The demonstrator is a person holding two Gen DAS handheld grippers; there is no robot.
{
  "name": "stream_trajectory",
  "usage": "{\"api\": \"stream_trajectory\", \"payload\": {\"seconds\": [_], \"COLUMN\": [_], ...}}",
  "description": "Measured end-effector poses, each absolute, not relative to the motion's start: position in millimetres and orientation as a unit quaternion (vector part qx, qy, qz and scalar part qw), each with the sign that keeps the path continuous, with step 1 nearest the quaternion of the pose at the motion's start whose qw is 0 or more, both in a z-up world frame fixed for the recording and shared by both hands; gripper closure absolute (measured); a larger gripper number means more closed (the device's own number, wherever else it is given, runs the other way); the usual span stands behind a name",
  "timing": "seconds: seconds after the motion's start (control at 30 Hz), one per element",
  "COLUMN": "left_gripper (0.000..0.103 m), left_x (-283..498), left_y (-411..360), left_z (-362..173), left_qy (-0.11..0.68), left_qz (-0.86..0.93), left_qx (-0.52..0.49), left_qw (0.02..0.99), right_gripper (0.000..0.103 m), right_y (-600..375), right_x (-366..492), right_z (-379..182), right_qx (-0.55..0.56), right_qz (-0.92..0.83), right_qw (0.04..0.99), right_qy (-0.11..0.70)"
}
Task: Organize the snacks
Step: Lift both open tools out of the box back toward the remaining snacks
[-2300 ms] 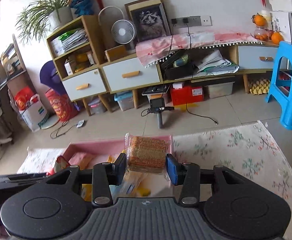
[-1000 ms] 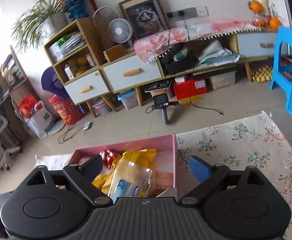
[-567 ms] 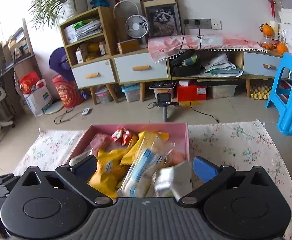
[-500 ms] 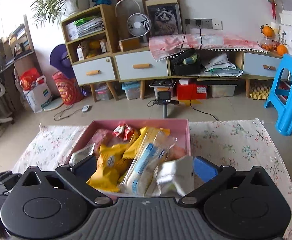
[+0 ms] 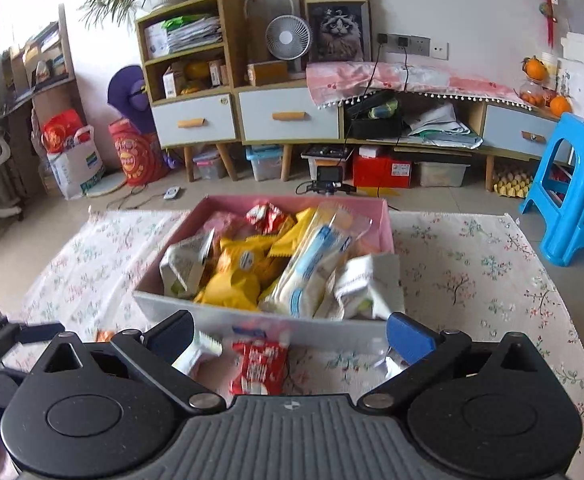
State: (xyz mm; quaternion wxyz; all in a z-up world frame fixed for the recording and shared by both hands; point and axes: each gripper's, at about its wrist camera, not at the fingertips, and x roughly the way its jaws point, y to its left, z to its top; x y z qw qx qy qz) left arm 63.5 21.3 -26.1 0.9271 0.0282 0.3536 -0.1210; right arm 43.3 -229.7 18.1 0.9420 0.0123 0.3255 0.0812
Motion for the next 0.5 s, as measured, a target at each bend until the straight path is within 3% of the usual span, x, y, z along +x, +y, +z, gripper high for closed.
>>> {"api": "stream_trajectory", "payload": {"seconds": [0.5], "left_gripper": [0.004], "left_x": [63.7], "left_y": [37.1], "left_z": [-51.7], "left_qy": [0.353], "left_qz": [-0.121], "left_qx": [0.031], "left_qw": [0.927], "right_gripper": [0.009], "right_y": [-209.7], "right_x": [10.2], "right_z": [-22.1], "right_qx": [-0.097], "right_qz": [0.116], "right_qw": [0.939], "right_qy": [0.308]}}
